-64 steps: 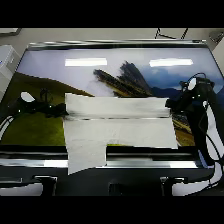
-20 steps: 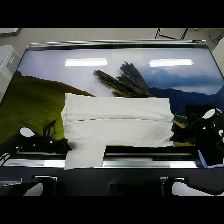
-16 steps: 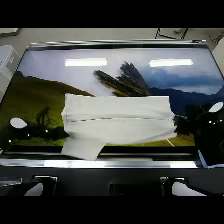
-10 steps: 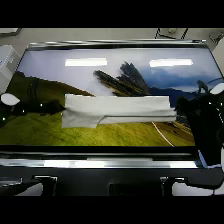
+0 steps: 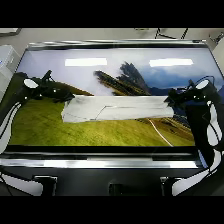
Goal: Fold the clothes and pants, and hang the long-sleeved shirts on hangers.
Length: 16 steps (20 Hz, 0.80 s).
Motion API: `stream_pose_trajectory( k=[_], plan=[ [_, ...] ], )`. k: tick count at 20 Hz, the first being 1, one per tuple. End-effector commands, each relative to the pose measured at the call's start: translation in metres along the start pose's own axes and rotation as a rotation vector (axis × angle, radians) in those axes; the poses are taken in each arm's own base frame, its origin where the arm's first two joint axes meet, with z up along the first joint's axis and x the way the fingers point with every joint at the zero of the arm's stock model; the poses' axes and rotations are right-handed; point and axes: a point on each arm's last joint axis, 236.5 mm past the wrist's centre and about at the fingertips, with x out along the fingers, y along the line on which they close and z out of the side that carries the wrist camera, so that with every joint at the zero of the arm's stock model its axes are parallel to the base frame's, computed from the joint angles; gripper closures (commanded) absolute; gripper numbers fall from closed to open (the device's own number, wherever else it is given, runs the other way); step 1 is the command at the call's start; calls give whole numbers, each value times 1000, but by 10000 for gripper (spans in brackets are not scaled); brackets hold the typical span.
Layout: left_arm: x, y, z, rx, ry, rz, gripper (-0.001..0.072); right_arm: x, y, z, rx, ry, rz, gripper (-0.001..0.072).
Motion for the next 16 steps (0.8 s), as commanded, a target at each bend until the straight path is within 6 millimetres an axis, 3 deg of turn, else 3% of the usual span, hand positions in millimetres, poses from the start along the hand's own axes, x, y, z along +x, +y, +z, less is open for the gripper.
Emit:
stream_pose_trajectory(
  k=[1, 2, 3, 5, 9, 10, 11, 13, 14, 16],
  plan=[
    [2, 4, 4, -6, 24, -11, 256, -15, -2, 5, -68, 20, 25, 77],
    [-9, 5, 6, -6, 25, -17, 256, -26, -17, 10, -66, 23, -5, 17],
    [-21, 4, 9, -6, 20, -21, 256, -30, -33, 10, -46, 34, -25, 1],
    [-38, -3, 10, 6, 10, -31, 257, -22, -49, -5, -41, 125, -31, -8],
    [-56, -39, 5, 77, -9, -54, 257, 7, -32, -27, -44, 236, 49, 2],
    [-56, -49, 1, 99, -7, -61, 257, 13, -27, -31, -51, 246, 50, 56],
    [-54, -61, -4, 123, 1, -69, 258, 17, -20, -34, -67, 248, 49, 227],
    [-43, -84, -19, 169, 31, -85, 265, 13, 3, -37, -114, 238, 99, 670],
    [-34, -98, -27, 197, 40, -93, 345, 4, 19, -37, -145, 223, 146, 665],
    [-10, -131, -39, 259, 29, -113, 664, -29, 57, -41, -217, 180, 237, 667]
  ],
)
